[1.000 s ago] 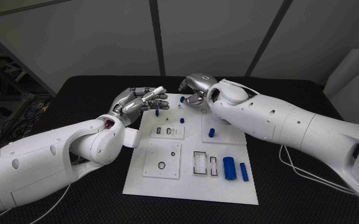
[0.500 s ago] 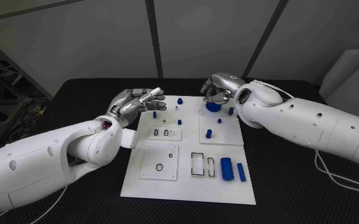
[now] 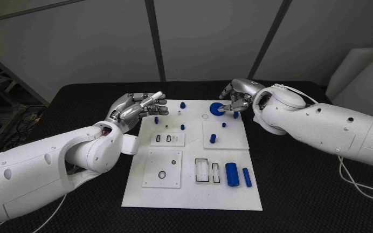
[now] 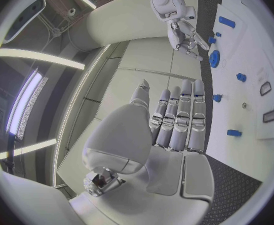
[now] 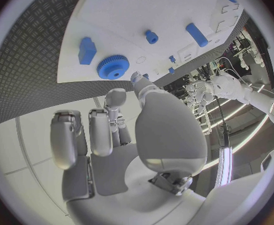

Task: Assemble the parts on the task board

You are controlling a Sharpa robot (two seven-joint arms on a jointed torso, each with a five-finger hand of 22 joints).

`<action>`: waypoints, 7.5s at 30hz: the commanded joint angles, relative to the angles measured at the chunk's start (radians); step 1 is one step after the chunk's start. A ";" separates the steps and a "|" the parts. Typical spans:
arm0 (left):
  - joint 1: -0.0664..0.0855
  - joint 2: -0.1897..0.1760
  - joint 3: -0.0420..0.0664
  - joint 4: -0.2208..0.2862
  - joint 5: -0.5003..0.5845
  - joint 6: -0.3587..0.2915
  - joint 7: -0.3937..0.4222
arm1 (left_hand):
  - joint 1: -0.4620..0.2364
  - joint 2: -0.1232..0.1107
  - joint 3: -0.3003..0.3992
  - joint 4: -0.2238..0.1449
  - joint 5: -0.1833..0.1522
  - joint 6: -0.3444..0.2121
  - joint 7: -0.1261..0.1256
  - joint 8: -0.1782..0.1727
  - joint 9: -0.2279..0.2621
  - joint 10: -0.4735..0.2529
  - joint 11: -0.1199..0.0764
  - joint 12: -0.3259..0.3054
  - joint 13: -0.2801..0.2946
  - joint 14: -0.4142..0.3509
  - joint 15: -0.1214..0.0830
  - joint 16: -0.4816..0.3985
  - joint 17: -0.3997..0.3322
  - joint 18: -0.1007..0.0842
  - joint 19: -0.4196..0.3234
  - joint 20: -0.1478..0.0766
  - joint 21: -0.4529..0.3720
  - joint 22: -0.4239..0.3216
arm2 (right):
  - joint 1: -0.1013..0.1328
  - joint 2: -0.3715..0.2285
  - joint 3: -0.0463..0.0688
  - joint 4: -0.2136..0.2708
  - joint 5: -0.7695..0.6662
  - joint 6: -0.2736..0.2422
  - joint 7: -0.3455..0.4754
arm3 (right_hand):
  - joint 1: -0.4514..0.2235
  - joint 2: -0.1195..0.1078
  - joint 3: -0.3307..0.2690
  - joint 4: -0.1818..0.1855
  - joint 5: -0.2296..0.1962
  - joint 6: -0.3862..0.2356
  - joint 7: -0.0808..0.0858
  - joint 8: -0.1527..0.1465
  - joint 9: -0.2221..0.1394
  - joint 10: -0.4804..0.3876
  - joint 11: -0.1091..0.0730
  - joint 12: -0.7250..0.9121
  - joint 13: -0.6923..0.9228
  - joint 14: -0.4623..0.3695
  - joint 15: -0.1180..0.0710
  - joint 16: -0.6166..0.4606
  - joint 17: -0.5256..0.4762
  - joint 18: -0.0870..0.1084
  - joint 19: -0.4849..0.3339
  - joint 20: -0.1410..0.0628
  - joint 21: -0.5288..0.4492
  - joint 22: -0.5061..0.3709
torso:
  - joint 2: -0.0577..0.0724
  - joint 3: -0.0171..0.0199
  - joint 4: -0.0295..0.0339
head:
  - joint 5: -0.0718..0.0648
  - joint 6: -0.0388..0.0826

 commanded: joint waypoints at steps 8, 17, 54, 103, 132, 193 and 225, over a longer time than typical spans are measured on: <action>-0.001 0.006 0.000 -0.006 0.002 0.023 -0.004 | 0.002 0.014 -0.002 -0.007 0.000 0.003 0.001 -0.005 -0.001 0.007 0.004 -0.006 -0.001 0.007 0.002 -0.005 0.001 -0.005 0.006 0.000 0.005 -0.002 | 0.002 0.039 0.001 -0.043 0.055 0.034 -0.065 | 0.080 -0.018 -0.042 0.118 0.002 -0.046 0.016 -0.002 -0.002 0.007 0.012 0.185 0.214 0.062 0.018 0.040 0.069 -0.021 0.100 0.020 0.030 0.257 | 0.001 -0.0033 0.0025 | -0.007 -0.002; -0.001 0.007 0.000 -0.009 0.002 0.023 -0.005 | 0.002 0.014 -0.002 -0.007 0.000 0.003 0.001 -0.005 -0.001 0.007 0.004 -0.006 -0.001 0.007 0.002 -0.005 0.001 -0.005 0.006 0.000 0.005 -0.002 | 0.002 0.066 0.001 -0.077 0.067 0.085 -0.063 | 0.090 0.000 -0.031 0.113 0.006 -0.019 0.011 0.004 0.007 0.029 0.009 0.267 0.298 0.068 0.017 0.059 0.103 -0.022 0.103 0.020 0.033 0.263 | 0.001 -0.0031 0.0022 | -0.005 -0.005; -0.001 0.009 0.000 -0.012 0.002 0.028 -0.008 | 0.004 0.017 -0.002 -0.009 0.003 0.004 0.001 -0.006 -0.001 0.007 0.004 -0.007 -0.001 0.007 0.002 -0.006 0.002 -0.005 0.006 0.000 0.005 -0.002 | 0.001 0.095 0.001 -0.088 -0.108 -0.008 -0.029 | 0.150 0.102 0.029 -0.006 0.017 0.171 -0.025 0.050 0.068 0.110 -0.021 0.477 0.497 0.075 -0.017 0.082 0.147 -0.022 0.103 -0.011 0.033 0.263 | 0.001 -0.0023 0.0018 | -0.001 -0.009; -0.001 0.014 0.001 -0.015 0.002 0.036 -0.014 | 0.004 0.018 -0.004 -0.011 0.003 0.004 0.002 -0.008 -0.001 0.008 0.004 -0.009 -0.001 0.007 0.002 -0.006 0.002 -0.005 0.005 0.000 0.005 -0.003 | -0.015 0.286 -0.010 -0.063 -0.266 -0.062 -0.042 | 0.123 0.108 0.043 -0.051 0.091 0.184 -0.027 0.026 0.081 0.117 -0.023 0.490 0.513 0.076 -0.024 0.082 0.149 -0.022 0.103 -0.020 0.033 0.263 | 0.002 -0.0032 0.0025 | 0.023 -0.011; -0.001 0.013 0.001 -0.014 0.007 0.039 -0.016 | 0.004 0.018 -0.005 -0.012 0.003 0.004 0.002 -0.009 -0.001 0.008 0.004 -0.010 -0.001 0.006 0.002 -0.007 0.002 -0.005 0.005 0.000 0.005 -0.003 | -0.028 0.347 -0.015 -0.137 -0.272 0.011 -0.039 | 0.082 0.091 0.035 -0.053 0.085 0.158 -0.018 -0.002 0.080 0.110 -0.016 0.476 0.506 0.073 -0.017 0.075 0.137 -0.022 0.103 -0.015 0.033 0.263 | 0.001 -0.0016 0.0005 | 0.029 -0.019; -0.001 0.008 0.001 -0.017 0.007 0.043 -0.024 | 0.004 0.018 -0.005 -0.012 0.003 0.004 0.002 -0.009 -0.001 0.008 0.004 -0.010 -0.001 0.006 0.002 -0.007 0.002 -0.005 0.005 0.000 0.005 -0.003 | -0.029 0.300 -0.015 -0.090 -0.267 -0.031 -0.068 | 0.027 0.046 0.011 -0.032 0.078 0.092 -0.009 -0.008 0.075 0.102 -0.009 0.461 0.501 0.070 0.000 0.069 0.127 -0.022 0.103 0.001 0.033 0.263 | 0.001 -0.0011 0.0000 | 0.025 -0.027; -0.001 -0.010 0.001 -0.015 0.007 0.044 -0.023 | 0.003 0.023 -0.010 -0.017 0.002 0.006 0.001 -0.014 -0.001 0.009 0.004 -0.016 -0.001 0.004 0.003 -0.011 0.003 -0.006 0.002 0.001 0.003 -0.005 | -0.030 0.032 -0.014 0.074 0.194 -0.152 0.244 | 0.096 0.067 0.058 -0.037 0.074 0.057 0.003 -0.002 0.066 0.070 0.001 0.397 0.465 0.059 0.009 0.041 0.084 -0.019 0.096 0.012 0.026 0.252 | -0.005 0.0008 -0.0148 | 0.030 -0.014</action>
